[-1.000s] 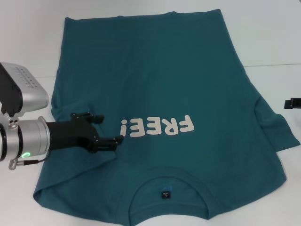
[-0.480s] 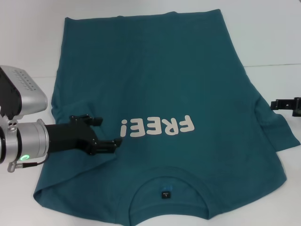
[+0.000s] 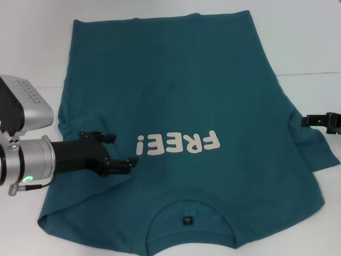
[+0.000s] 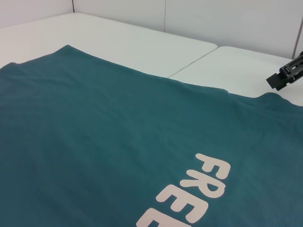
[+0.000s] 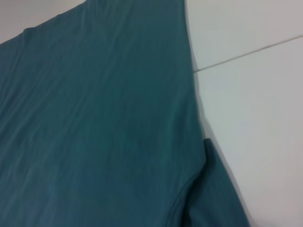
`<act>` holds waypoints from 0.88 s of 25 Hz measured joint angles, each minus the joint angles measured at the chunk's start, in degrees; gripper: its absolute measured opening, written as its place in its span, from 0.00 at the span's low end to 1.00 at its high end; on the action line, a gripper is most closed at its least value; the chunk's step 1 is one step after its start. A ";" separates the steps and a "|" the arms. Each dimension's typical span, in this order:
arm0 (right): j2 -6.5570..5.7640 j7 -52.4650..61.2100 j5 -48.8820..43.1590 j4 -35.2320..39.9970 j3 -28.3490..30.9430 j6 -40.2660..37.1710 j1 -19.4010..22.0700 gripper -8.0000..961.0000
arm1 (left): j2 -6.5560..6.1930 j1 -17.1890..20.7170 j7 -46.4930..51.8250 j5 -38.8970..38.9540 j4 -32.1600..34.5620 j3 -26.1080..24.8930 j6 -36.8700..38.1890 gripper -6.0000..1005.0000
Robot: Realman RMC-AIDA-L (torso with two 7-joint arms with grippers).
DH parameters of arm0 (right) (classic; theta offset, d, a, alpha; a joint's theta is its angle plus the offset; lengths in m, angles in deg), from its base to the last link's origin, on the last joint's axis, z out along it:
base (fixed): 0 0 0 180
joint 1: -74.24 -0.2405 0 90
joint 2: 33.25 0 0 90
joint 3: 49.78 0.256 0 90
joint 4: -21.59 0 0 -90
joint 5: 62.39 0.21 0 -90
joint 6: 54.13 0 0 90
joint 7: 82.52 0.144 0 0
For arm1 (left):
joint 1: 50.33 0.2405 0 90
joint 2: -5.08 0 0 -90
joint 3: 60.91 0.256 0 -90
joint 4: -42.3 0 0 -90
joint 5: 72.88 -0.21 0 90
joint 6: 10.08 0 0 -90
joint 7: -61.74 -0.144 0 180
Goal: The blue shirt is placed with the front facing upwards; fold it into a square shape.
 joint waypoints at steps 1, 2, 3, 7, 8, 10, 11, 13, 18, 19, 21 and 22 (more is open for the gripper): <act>0.00 -0.02 0.00 -0.12 0.00 0.15 -0.03 0.94 | 0.00 -0.05 0.00 0.01 0.00 0.00 0.00 0.88; 0.00 -0.03 0.00 -0.23 0.00 0.42 -0.04 0.94 | 0.00 -0.08 0.00 0.01 0.00 0.00 0.01 0.88; 0.02 -0.04 0.05 -0.42 0.00 0.68 -0.05 0.94 | 0.00 -0.11 0.00 0.01 0.00 0.00 0.03 0.88; 0.02 -0.61 0.83 -1.88 0.00 1.57 -0.35 0.94 | 0.00 -0.06 0.00 0.02 0.00 0.00 0.06 0.88; 0.01 -0.80 0.91 -2.24 0.00 1.68 -0.47 0.94 | 0.00 -0.01 0.00 0.02 0.00 0.00 0.07 0.88; 0.00 -1.14 0.99 -2.91 0.00 1.94 -0.73 0.93 | 0.00 0.04 0.00 0.02 0.00 0.00 0.15 0.88; 0.00 -1.28 1.04 -3.24 0.00 2.13 -0.85 0.93 | 0.00 0.06 0.00 0.02 0.00 0.00 0.19 0.88; -0.01 -1.42 1.11 -3.75 0.00 2.45 -1.02 0.93 | 0.00 0.06 0.00 0.01 0.00 0.00 0.25 0.88; 0.04 -1.45 1.16 -4.20 0.00 2.73 -1.10 0.92 | 0.00 0.05 0.00 -0.08 0.02 0.00 0.40 0.88; 0.04 -1.46 1.17 -4.42 0.00 2.80 -1.10 0.92 | 0.00 0.05 0.00 -0.10 0.02 0.00 0.42 0.88; 0.04 -1.46 1.18 -4.71 0.00 2.96 -1.10 0.92 | 0.00 0.04 0.00 -0.13 0.02 0.00 0.48 0.88; 0.07 -1.46 1.19 -4.78 0.00 3.00 -1.10 0.91 | 0.00 0.04 0.00 -0.14 0.02 0.00 0.50 0.88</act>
